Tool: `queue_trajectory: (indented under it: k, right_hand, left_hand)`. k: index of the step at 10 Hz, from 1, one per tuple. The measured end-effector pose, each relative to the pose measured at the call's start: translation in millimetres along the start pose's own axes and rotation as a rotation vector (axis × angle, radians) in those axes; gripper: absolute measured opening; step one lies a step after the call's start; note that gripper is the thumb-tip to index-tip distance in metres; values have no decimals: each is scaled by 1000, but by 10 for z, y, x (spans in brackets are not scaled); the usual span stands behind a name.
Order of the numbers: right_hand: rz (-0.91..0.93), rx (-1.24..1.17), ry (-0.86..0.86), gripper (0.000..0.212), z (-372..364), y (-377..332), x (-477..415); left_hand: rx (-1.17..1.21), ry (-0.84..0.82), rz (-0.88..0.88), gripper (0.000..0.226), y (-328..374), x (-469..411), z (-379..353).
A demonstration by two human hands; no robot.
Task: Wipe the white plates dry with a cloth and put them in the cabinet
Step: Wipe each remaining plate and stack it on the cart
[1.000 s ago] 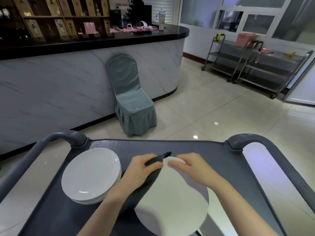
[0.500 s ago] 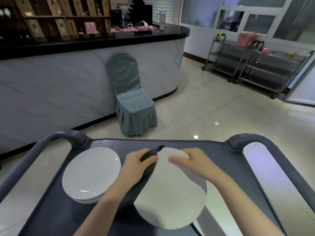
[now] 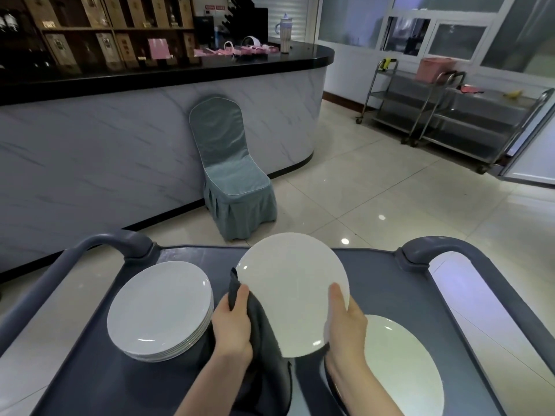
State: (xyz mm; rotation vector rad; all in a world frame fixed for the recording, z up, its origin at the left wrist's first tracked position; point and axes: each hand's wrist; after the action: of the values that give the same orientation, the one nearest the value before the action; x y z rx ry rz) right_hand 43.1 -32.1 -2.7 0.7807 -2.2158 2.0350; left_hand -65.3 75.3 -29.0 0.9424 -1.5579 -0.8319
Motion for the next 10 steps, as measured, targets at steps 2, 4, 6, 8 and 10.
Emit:
queue_trajectory:
  k: [2, 4, 6, 8, 10]
  right_hand:
    - [765, 684, -401, 73, 467, -102, -100]
    - [1689, 1290, -708, 38, 486, -256, -210]
    - [1567, 1152, -608, 37, 381, -438, -63]
    - [786, 671, -665, 27, 122, -389, 234]
    - [416, 255, -416, 44, -101, -415, 342]
  left_hand:
    - [-102, -68, -37, 18, 300, -255, 168]
    - [-169, -222, 25, 24, 540, -329, 114]
    - [473, -287, 396, 53, 865, -170, 65]
    - [-96, -428, -63, 76, 547, 234, -249]
    - [-540, -488, -886, 52, 330, 424, -303]
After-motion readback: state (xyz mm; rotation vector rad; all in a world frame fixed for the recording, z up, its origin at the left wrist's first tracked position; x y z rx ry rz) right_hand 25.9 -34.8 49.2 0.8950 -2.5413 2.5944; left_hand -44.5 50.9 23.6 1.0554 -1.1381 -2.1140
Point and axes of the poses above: each hand's wrist, its own x-axis away from the middle knuckle, its own z-axis out of the back of the hand, y = z × x, and after that the axes turned 4 degrees about y, right-handed
